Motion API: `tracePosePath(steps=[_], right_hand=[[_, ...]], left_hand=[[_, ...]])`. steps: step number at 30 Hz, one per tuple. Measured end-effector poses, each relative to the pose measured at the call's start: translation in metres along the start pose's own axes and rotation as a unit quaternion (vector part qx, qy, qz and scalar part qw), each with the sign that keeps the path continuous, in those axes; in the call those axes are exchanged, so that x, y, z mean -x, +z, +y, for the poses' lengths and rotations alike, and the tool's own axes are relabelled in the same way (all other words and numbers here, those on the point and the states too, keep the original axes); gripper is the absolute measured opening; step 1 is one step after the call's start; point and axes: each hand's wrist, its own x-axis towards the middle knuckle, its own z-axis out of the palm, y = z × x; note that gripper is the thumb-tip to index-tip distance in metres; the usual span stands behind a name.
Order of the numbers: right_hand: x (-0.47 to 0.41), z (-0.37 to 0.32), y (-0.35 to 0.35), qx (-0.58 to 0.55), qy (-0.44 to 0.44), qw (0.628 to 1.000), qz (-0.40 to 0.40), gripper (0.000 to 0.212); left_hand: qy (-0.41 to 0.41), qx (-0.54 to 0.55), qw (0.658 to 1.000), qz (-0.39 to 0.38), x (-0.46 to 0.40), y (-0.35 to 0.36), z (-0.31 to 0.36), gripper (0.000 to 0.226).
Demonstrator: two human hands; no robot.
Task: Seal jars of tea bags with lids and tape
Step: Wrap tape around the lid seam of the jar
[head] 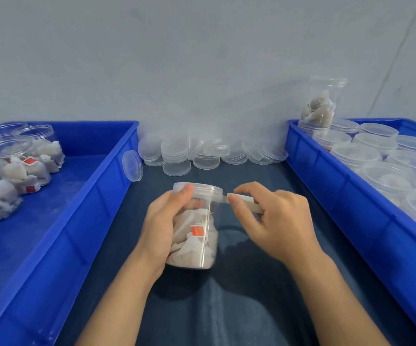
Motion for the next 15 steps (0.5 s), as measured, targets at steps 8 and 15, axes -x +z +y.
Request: tracePosePath(steps=[8, 15], right_hand=[[-0.0009, -0.0001, 0.0037, -0.009, 0.033, 0.999, -0.015, 0.043], [-0.0012, -0.0046, 0.0037, -0.022, 0.056, 0.997, -0.041, 0.051]], left_hand=[[-0.029, 0.051, 0.998, -0.031, 0.002, -0.0011, 0.0006, 0.067], [-0.022, 0.069, 0.995, -0.066, -0.0001, -0.0026, -0.0016, 0.075]])
